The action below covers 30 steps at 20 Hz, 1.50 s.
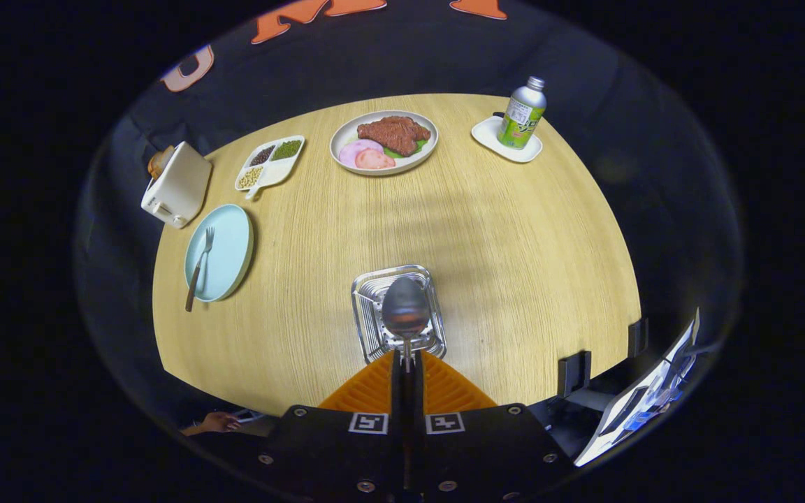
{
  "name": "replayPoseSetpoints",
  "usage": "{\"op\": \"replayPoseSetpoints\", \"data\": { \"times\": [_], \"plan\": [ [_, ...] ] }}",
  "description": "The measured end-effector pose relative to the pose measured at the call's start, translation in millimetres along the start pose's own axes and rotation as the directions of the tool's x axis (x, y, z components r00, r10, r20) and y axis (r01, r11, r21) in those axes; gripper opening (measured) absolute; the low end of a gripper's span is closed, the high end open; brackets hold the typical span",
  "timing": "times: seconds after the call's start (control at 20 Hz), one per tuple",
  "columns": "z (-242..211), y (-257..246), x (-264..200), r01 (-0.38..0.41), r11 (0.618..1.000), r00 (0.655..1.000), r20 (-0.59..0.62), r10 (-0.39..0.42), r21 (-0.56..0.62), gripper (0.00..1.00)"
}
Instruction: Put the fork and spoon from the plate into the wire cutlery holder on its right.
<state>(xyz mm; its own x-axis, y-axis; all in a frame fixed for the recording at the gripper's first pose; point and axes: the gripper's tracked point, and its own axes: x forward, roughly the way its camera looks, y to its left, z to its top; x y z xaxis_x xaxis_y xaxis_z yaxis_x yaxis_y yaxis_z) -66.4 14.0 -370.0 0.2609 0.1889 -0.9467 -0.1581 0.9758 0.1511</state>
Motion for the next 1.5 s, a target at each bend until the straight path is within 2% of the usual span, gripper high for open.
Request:
{"op": "replayPoseSetpoints", "data": {
  "times": [0.3, 0.5, 0.75, 0.9, 0.95, 1.05, 1.2, 1.35, 1.5],
  "plan": [
    [-2.9, -5.9, 23.7, 0.021, 1.000, 0.999, -0.041, -0.022, -0.019, 0.06],
    [9.7, -4.6, 23.9, 0.019, 0.999, 1.000, 0.002, -0.019, -0.027, 0.09],
    [40.5, -1.2, 5.8, -0.014, 1.000, 0.992, 0.123, 0.012, 0.018, 0.11],
    [74.8, 0.4, -21.8, -0.028, 0.999, 0.961, 0.277, 0.017, 0.036, 0.14],
    [89.9, 1.6, -35.2, -0.028, 0.999, 0.937, 0.348, 0.015, 0.031, 0.19],
    [122.5, 9.3, -69.0, -0.036, 0.999, 0.864, 0.504, 0.021, 0.019, 0.29],
    [162.0, 20.7, -124.6, -0.026, 1.000, 0.707, 0.707, 0.025, -0.010, 0.52],
    [185.3, 30.5, -173.1, 0.004, 1.000, 0.559, 0.829, 0.013, -0.019, 0.67],
    [194.5, 54.2, -209.6, -0.030, 0.999, 0.455, 0.890, 0.030, -0.018, 0.81]
  ]
}}
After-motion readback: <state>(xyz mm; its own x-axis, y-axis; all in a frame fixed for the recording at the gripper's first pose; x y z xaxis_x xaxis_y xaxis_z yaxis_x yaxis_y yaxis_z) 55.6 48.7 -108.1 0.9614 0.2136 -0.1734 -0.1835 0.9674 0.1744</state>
